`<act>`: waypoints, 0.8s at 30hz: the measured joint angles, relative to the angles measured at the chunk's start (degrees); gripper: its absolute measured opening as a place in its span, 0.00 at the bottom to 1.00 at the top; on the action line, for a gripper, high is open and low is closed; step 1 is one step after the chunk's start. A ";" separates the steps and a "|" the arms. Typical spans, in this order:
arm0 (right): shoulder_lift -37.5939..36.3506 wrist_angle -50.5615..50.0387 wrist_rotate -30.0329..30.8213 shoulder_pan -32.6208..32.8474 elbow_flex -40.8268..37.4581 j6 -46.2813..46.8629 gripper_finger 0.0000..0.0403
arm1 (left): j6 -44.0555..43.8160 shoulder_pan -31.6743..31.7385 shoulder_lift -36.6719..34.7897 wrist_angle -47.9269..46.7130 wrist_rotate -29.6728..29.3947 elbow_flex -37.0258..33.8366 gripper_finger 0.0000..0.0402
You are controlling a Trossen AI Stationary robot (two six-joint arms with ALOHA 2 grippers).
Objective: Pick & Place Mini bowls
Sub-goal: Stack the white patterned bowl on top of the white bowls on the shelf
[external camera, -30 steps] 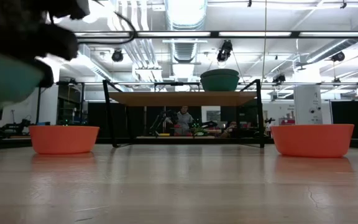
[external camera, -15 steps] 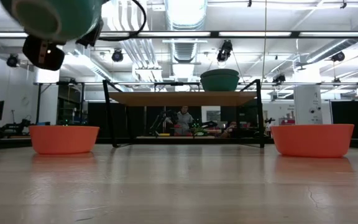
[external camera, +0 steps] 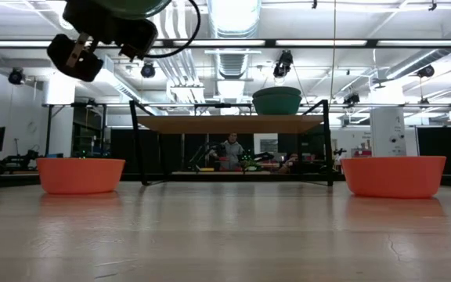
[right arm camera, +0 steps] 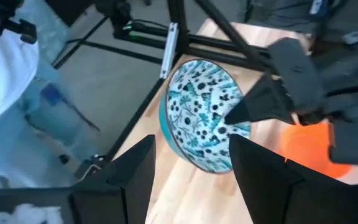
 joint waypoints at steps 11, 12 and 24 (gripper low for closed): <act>1.01 0.54 -4.87 1.65 0.04 -0.22 0.44 | -8.83 1.10 2.32 12.16 0.93 -0.07 0.01; 1.01 0.59 -4.88 1.80 0.04 -0.24 0.44 | -9.44 1.27 2.39 12.79 0.87 -0.07 0.01; 1.01 3.30 -4.18 1.88 -1.37 -0.40 0.43 | -10.73 1.77 2.23 14.16 -0.36 0.95 0.01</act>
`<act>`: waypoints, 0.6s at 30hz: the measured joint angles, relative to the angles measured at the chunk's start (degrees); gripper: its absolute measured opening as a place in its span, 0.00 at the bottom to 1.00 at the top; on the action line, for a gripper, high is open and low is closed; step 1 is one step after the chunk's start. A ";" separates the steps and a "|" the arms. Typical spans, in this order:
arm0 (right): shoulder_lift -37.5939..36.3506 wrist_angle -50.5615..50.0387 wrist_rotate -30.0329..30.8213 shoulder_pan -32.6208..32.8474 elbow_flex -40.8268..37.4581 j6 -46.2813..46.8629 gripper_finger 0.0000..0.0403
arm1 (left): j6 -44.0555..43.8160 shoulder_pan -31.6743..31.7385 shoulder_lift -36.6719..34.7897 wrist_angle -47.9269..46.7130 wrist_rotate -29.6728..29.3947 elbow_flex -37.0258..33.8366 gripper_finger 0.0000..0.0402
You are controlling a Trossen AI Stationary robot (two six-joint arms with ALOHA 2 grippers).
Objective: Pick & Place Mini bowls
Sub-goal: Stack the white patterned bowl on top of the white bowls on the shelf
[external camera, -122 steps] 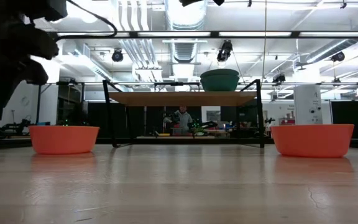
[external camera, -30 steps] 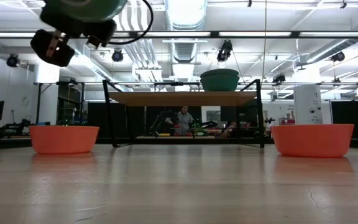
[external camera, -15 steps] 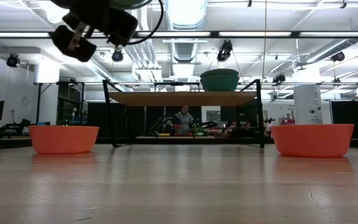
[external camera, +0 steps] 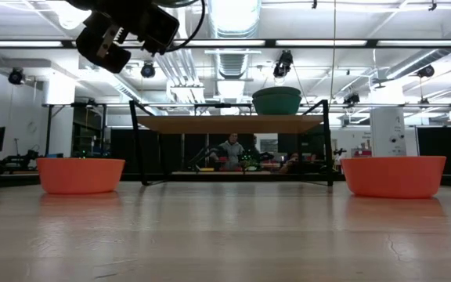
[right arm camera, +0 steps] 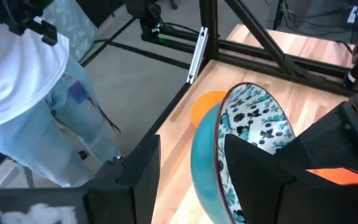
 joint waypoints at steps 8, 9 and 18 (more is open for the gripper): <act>0.00 0.05 -0.50 -0.02 -2.31 0.50 0.40 | 0.05 -0.02 -0.07 0.02 -1.24 0.90 0.01; 0.00 0.15 -0.50 -0.02 -2.57 0.50 0.39 | 0.05 0.00 -0.07 -0.06 -1.43 0.90 0.01; 0.00 0.88 -1.43 -0.15 -4.56 0.34 0.19 | 0.18 0.03 -0.06 -0.08 -2.27 0.87 0.01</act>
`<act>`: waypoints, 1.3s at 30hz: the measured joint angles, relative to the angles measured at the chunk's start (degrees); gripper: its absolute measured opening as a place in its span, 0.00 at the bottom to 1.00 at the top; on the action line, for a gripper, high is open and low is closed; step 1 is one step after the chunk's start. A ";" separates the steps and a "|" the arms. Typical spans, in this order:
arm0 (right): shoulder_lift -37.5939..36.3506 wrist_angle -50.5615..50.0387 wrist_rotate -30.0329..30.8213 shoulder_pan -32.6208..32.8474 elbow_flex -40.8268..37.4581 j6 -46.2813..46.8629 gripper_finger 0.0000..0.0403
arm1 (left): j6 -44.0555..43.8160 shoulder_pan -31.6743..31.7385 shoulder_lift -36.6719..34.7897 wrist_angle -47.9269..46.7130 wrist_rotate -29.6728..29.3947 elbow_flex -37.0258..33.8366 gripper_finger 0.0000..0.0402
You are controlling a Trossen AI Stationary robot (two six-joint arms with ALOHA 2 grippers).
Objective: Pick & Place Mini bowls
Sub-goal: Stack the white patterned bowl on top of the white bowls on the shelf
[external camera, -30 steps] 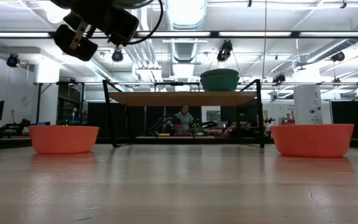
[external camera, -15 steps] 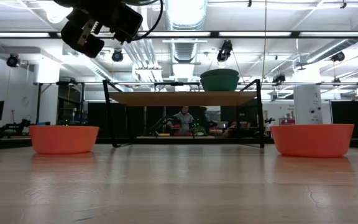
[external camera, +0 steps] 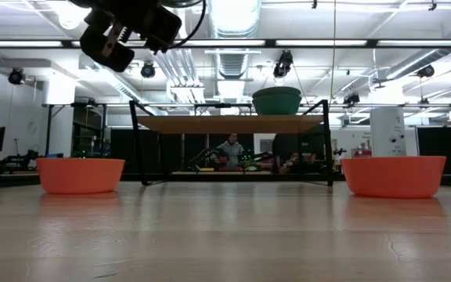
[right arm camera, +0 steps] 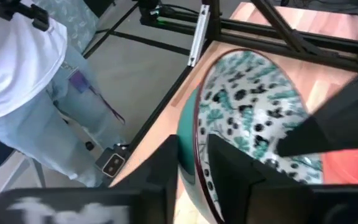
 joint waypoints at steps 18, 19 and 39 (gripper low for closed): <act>-0.52 -0.51 0.06 -0.06 0.00 3.57 0.03 | 1.27 3.26 -0.05 4.63 -3.51 3.61 0.23; -0.52 -0.98 0.38 -0.14 0.02 3.55 0.03 | 1.70 3.88 -0.12 4.63 -3.93 3.76 0.24; 1.55 -13.85 2.35 -4.40 -0.73 9.15 0.02 | 8.16 13.41 -8.81 14.49 -14.73 5.16 0.27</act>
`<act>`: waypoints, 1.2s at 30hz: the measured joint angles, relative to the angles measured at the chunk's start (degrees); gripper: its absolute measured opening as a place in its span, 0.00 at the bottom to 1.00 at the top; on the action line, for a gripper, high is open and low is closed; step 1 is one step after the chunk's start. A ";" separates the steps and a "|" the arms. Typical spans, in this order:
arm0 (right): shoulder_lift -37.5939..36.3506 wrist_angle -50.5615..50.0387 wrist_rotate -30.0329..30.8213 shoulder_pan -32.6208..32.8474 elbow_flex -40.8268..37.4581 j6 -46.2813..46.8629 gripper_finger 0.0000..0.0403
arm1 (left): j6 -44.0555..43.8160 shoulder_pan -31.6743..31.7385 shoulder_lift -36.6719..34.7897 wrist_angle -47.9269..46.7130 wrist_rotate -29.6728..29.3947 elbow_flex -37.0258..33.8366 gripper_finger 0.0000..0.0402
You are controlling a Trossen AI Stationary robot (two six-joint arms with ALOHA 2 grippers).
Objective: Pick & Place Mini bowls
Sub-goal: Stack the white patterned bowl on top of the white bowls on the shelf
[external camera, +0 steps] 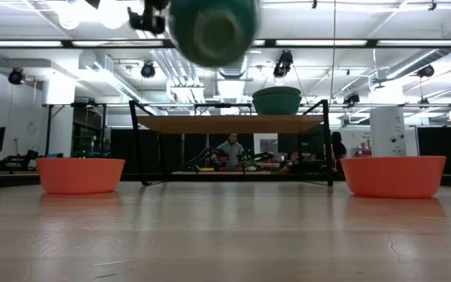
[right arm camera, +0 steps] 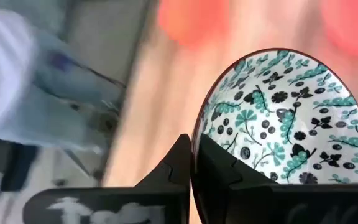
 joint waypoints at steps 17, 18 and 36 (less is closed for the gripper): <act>-1.07 -5.52 20.33 -4.91 -0.48 -3.31 0.02 | 5.28 1.62 -13.84 7.81 -8.22 -0.40 0.27; -1.17 -5.52 21.03 -5.11 -0.48 -3.35 0.02 | 6.04 1.62 -14.35 7.77 -8.34 -0.40 0.27; -6.17 -8.69 46.33 -10.07 3.75 0.07 0.03 | 17.65 1.62 -19.64 7.50 -9.46 -0.46 0.27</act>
